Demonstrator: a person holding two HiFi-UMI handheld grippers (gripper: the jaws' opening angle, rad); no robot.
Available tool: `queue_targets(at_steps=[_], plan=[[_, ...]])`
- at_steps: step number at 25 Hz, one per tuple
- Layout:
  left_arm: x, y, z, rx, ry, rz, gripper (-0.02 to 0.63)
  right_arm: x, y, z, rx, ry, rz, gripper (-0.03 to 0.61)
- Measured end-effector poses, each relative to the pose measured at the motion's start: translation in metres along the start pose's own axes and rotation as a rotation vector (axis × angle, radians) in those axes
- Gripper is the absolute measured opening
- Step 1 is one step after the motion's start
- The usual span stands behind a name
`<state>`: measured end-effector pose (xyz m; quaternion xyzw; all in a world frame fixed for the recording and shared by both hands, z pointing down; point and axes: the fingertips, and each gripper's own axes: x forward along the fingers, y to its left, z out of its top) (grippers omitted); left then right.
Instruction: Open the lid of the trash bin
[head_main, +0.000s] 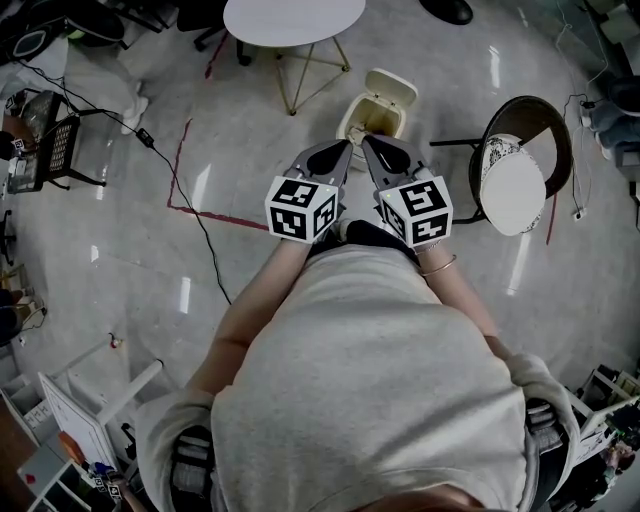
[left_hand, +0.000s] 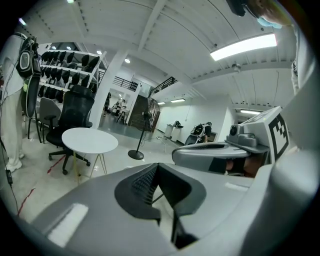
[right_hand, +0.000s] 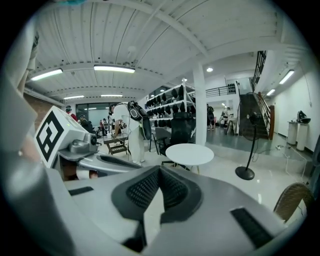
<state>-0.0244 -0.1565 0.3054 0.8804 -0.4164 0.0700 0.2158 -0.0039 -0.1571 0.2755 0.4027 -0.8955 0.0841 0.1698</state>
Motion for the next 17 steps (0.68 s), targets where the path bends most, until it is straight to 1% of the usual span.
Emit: queue_targets(at_steps=[10, 17], plan=[[0.000, 0.004, 0.002, -0.010, 0.007, -0.005, 0.006, 0.000, -0.003, -0.002, 0.007, 0.020, -0.007, 0.005], [0.007, 0.005, 0.009, -0.008, 0.000, -0.001, 0.006, 0.000, -0.011, -0.002, -0.020, 0.024, -0.031, 0.005]])
